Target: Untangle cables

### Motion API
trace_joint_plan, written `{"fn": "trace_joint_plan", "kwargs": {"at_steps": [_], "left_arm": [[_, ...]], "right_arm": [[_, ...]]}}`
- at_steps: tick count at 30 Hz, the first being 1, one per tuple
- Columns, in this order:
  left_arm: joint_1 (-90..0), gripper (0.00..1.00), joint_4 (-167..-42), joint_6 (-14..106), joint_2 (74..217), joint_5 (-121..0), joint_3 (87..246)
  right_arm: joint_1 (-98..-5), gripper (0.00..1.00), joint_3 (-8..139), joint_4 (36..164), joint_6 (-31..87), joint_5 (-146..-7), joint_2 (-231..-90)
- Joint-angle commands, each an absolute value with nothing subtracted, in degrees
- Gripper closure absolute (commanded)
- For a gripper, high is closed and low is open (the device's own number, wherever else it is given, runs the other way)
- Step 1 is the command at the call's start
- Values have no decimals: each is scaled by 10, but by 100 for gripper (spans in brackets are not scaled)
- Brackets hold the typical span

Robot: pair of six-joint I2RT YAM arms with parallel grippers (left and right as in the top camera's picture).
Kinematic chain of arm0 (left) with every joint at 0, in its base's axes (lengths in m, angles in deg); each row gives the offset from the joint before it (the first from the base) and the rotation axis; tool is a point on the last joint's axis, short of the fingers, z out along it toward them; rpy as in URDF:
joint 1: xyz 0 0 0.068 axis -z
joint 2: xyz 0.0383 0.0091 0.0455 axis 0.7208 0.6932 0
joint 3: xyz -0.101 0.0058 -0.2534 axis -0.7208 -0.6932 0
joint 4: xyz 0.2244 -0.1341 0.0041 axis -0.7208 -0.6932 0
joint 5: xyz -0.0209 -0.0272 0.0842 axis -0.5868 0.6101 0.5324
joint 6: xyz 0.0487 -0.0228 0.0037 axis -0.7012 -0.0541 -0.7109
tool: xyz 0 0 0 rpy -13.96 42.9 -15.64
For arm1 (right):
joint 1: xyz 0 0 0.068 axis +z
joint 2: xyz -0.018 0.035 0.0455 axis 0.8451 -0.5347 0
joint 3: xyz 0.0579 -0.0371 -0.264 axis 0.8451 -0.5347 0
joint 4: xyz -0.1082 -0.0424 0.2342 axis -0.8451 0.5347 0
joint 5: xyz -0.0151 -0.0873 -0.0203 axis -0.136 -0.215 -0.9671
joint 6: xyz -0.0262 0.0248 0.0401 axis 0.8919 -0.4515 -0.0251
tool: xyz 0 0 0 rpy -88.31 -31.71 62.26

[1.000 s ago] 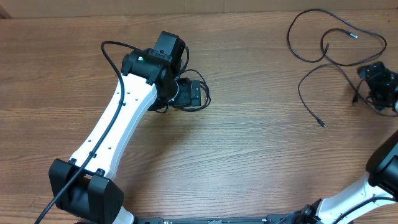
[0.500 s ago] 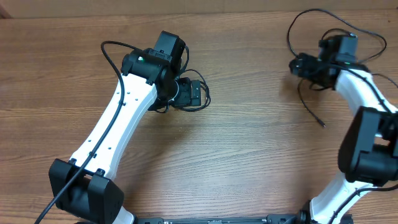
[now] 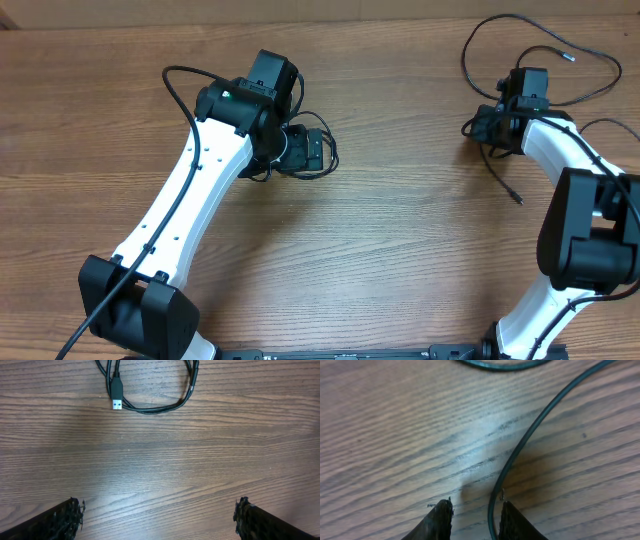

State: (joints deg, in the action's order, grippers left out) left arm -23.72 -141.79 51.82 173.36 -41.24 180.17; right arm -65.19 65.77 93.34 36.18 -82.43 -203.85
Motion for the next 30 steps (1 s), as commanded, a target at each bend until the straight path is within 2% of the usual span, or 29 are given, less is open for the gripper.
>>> {"fn": "trace_joint_plan", "kwargs": {"at_steps": [1,8,14,18,25,30], "left_arm": [[-236,0,-1421,515,1738,-417,1802],[-236,0,-1422,516,1738,-417,1802],[-236,0,-1422,515,1738,-417,1802],[-236,0,-1422,515,1738,-417,1802],[-236,0,-1421,515,1738,-417,1802],[-236,0,-1421,515,1738,-417,1802]], "right_arm": [[-653,68,653,929,364,-830,-2059],[-654,69,653,923,364,-851,-2080],[-653,89,653,931,364,-832,-2091],[-653,96,654,930,364,-804,-2091],[-651,96,661,944,425,-699,-2087],[-646,96,666,974,442,-679,-2084]]}}
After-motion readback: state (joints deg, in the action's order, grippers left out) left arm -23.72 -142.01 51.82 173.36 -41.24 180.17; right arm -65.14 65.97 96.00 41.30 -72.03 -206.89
